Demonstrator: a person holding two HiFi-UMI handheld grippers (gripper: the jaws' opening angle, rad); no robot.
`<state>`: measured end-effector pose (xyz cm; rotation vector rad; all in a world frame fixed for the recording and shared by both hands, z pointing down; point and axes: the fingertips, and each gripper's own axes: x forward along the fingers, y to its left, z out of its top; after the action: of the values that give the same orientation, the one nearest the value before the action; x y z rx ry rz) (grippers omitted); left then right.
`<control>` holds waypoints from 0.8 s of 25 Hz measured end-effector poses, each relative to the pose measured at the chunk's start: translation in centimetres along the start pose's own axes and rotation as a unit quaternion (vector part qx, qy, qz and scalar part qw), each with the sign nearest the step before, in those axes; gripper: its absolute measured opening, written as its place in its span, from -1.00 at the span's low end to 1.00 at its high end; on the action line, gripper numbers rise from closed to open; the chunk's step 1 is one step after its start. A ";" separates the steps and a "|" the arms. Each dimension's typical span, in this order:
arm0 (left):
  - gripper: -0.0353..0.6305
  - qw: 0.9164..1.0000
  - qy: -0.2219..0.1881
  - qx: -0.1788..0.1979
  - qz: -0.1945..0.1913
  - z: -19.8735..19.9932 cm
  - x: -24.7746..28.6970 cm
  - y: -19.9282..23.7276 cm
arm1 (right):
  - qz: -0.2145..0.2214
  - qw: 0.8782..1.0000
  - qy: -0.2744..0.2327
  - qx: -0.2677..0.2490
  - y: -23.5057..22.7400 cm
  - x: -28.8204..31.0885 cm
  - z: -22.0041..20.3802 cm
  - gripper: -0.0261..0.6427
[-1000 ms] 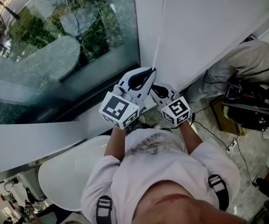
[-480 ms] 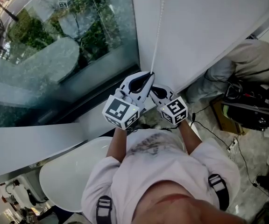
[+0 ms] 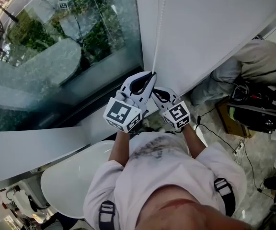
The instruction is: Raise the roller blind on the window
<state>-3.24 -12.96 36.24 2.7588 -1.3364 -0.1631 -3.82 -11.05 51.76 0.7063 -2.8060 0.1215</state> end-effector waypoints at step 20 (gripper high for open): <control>-0.80 0.995 -0.026 0.025 0.090 -2.5 -4.6 3.0 | -0.053 0.991 -0.115 -0.053 -0.4 -4.1 6.3 -0.67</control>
<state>-8.12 -11.17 39.34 2.6716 -1.6147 -0.1957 -1.46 -10.44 44.67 0.8931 -2.9554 -0.1357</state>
